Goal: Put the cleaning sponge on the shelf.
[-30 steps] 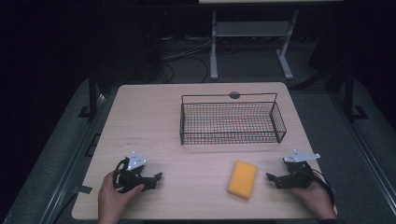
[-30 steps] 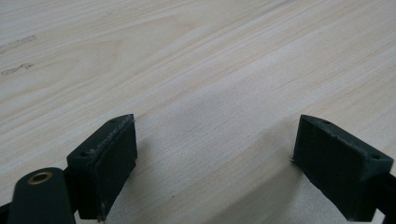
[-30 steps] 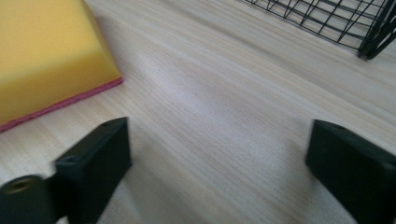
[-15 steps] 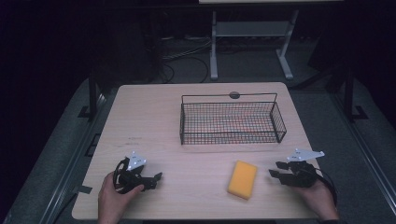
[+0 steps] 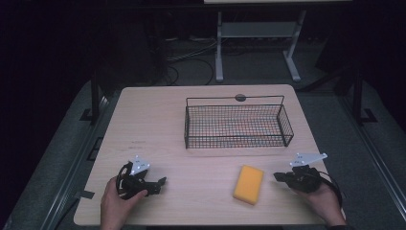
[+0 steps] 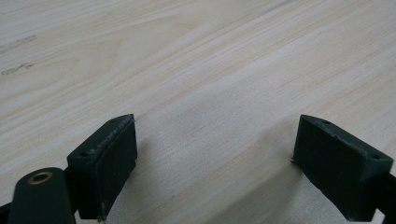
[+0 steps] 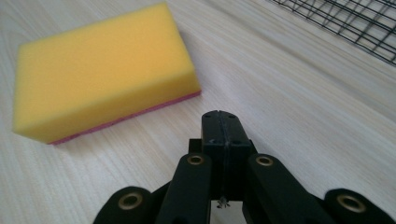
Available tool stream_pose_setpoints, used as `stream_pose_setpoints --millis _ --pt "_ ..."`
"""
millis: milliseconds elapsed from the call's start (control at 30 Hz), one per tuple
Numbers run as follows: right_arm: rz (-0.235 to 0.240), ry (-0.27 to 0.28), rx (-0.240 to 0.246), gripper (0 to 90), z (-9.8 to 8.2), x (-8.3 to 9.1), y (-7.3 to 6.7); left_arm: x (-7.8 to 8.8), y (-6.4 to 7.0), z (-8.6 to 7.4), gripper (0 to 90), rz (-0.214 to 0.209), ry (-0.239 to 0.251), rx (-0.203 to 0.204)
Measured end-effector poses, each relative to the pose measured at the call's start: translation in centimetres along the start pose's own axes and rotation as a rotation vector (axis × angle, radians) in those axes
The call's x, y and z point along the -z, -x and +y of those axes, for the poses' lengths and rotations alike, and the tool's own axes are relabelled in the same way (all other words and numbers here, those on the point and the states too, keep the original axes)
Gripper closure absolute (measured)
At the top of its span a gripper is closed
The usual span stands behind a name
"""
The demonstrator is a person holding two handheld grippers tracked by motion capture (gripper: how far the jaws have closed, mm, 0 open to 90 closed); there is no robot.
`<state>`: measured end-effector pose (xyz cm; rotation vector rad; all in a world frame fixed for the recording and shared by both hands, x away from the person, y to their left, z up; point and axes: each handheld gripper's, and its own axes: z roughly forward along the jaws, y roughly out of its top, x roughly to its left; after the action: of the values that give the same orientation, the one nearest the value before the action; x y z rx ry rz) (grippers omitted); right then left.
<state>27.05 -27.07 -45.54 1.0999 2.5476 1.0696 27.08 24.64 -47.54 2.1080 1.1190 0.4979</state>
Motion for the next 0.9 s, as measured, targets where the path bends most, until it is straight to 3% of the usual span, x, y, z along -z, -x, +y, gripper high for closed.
stream_pose_setpoints --millis 900 --pt "0.055 -0.038 0.053 89.8 2.1 -1.7 -0.7 0.0 0.0 0.0 12.6 0.000 0.000 0.000"
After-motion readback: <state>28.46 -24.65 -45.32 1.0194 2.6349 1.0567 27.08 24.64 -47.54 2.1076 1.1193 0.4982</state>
